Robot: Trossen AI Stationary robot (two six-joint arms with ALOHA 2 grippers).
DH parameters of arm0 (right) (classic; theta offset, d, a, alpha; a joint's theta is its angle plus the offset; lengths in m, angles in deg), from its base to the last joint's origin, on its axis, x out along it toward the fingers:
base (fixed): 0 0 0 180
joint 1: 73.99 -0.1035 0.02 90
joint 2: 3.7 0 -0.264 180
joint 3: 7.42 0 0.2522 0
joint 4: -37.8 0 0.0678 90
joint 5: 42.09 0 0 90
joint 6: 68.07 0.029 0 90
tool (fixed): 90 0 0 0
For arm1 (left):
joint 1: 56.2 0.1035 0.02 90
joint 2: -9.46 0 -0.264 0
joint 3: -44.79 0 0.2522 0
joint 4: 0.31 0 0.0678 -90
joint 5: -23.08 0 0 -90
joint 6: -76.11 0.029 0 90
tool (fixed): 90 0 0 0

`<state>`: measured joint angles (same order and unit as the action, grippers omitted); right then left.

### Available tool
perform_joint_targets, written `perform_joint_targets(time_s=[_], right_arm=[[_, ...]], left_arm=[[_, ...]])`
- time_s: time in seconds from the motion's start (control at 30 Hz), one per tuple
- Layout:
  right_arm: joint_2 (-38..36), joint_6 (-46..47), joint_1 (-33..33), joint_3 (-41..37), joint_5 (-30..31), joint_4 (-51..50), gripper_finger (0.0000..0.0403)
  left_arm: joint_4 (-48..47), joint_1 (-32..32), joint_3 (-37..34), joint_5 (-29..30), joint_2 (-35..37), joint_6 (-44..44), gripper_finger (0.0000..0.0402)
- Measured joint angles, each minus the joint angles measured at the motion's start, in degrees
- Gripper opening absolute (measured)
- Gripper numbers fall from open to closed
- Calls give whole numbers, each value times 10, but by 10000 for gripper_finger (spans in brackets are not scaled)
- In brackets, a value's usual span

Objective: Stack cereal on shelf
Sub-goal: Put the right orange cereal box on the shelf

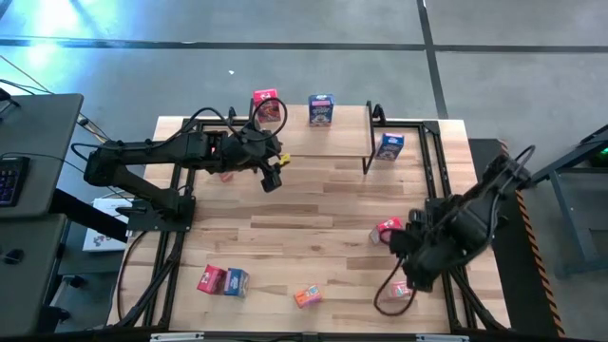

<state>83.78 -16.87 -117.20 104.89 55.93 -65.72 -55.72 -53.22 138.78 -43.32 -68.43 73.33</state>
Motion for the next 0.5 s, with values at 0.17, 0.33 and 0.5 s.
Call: perform_joint_targets(time_s=[0.17, 0.33, 0.5], right_arm=[[34, 19, -40, 0, 4, 7, 257], [68, 27, -80, 0, 5, 9, 257], [100, 29, -108, 0, 5, 14, 257]], left_arm=[[0, 0, 0, -9, 0, 0, 248], [0, 0, 0, -10, 0, 0, 248], [0, 0, 0, -10, 0, 0, 248]])
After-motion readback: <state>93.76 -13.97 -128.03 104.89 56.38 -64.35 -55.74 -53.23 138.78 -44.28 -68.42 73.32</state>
